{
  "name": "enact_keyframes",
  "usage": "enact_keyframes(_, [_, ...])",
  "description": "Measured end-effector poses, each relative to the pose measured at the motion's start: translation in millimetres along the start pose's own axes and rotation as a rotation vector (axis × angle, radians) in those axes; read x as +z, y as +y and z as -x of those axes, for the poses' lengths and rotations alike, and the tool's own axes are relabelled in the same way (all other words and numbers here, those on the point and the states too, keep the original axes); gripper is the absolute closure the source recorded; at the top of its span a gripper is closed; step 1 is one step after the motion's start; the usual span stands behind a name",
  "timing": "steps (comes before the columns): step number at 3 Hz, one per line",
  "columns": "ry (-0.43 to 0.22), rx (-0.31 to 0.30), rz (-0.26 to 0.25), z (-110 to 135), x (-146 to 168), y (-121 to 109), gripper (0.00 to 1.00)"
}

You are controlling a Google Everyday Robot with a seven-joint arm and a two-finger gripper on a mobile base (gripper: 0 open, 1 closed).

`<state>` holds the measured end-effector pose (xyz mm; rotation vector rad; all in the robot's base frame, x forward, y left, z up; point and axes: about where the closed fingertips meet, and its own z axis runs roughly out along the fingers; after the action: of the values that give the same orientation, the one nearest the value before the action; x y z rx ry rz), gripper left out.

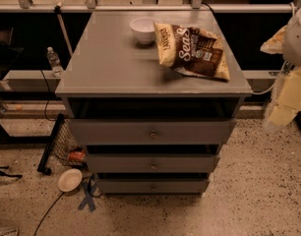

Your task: Open bottom drawer

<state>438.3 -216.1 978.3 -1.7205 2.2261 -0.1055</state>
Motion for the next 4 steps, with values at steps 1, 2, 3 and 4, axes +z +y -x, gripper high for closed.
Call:
enact_keyframes(1, [0.000,0.000,0.000,0,0,0,0.00])
enact_keyframes(2, [-0.039,0.012,-0.017,-3,19,1,0.00])
enact_keyframes(3, [-0.168,0.018,0.006,-1,78,10,0.00])
enact_keyframes(4, [-0.240,0.019,0.054,5,122,21,0.00])
